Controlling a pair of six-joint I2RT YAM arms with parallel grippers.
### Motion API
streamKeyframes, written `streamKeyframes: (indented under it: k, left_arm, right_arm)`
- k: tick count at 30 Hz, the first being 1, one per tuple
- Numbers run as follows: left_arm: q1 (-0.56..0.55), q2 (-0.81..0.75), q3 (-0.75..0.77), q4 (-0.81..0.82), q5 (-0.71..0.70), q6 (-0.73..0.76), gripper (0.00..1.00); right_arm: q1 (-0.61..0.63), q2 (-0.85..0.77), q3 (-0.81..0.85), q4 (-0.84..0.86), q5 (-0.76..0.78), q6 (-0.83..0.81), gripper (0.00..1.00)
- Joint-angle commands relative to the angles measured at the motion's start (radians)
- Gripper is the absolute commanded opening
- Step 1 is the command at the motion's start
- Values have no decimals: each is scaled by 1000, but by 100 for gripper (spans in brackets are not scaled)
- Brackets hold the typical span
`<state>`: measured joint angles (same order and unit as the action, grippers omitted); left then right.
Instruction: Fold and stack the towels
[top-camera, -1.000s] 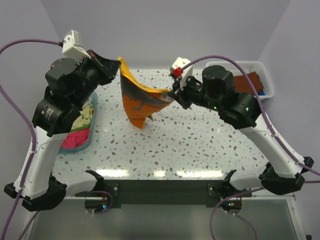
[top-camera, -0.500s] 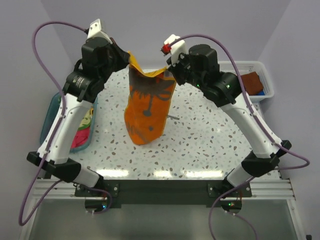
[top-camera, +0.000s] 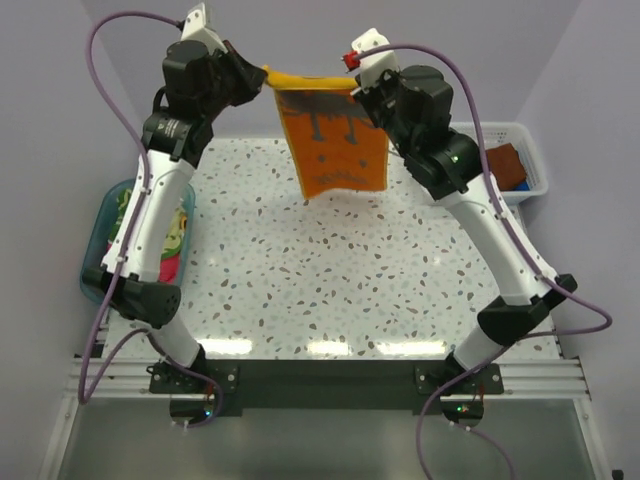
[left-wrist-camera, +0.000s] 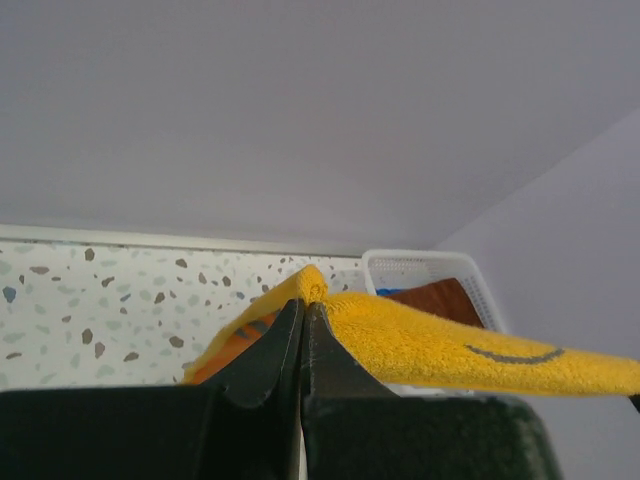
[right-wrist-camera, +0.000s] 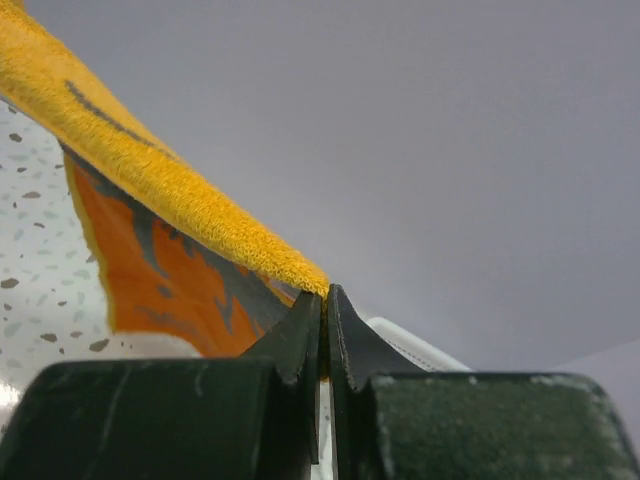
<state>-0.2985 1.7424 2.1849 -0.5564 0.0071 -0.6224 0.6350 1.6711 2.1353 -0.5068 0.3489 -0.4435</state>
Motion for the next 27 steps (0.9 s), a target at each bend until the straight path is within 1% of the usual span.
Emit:
streamKeyframes:
  k: [1,2,3,4,5,6,7,8,9,10,11,12,13,14,15,16,17,18,19,20,22,24,25,26,27]
  left_arm:
    - [9,-176,-202,159,63,61,0]
    - [9,-207,-267,179,67,61,0]
    - [9,-265,-328,209,68,61,0]
    - [9,-289,-450,219,79,61,0]
    - [9,-314,-508,225,91,59,0]
    - [9,-337,-567,231,105,52,0]
    - [9,-383,-693,236,135,47,0]
    - [10,-408,-756,236,146,40,0]
    - [7,-459,-822,242,154,21,0]
    - [7,-486,-955,243,156,13,0]
    - [7,-513,-1017,239,148,9,0]
    - [7,-567,-1078,227,134,-12,0]
    - [7,-592,-1194,224,116,-19,0]
    - [7,-616,-1247,220,116,-25,0]
    - [7,-657,-1336,202,113,-45,0]
    - [6,-678,-1376,194,119,-52,0]
    - [6,-695,-1411,185,125,-68,0]
    - [6,-728,-1477,171,129,-76,0]
    - [4,-745,-1508,170,143,-82,0]
    - [4,-759,-1539,170,155,-89,0]
    - [4,-785,-1613,170,174,-99,0]
    - [4,-785,-1662,155,175,-111,0]
    - [5,-784,-1672,150,183,-115,0]
    - [2,-785,-1680,153,188,-123,0]
    - [2,-794,-1694,158,197,-126,0]
  right_arm:
    - [-1,-135,-112,114,-14,-67,0]
    - [0,-177,-150,110,-19,-60,0]
    - [0,-197,-229,82,-48,-52,0]
    - [0,-221,-276,70,-62,-31,0]
    - [0,-267,-373,57,-74,-18,0]
    - [0,-295,-424,41,-86,-2,0]
    - [0,-318,-475,7,-120,34,0]
    - [2,-339,-523,-12,-137,54,0]
    - [2,-382,-614,-57,-157,80,0]
    - [2,-399,-661,-73,-207,132,0]
    - [3,-418,-708,-88,-241,155,0]
    - [3,-438,-794,-117,-278,178,0]
    - [3,-444,-833,-133,-345,224,0]
    - [11,-447,-897,-153,-373,248,0]
    - [12,-439,-922,-200,-410,297,0]
    - [20,-433,-946,-222,-442,327,1]
    - [26,-427,-991,-245,-512,354,2]
    - [29,-416,-1014,-269,-552,380,3]
    - [32,-400,-1040,-271,-589,431,4]
    - [37,-390,-1095,-268,-655,437,4]
    - [48,-364,-1141,-245,-677,509,4]
    - [64,-341,-1181,-213,-692,535,4]
    - [78,-302,-1187,-213,-709,543,5]
    - [86,-283,-1192,-214,-717,551,7]
    - [92,-257,-1193,-223,-728,560,14]
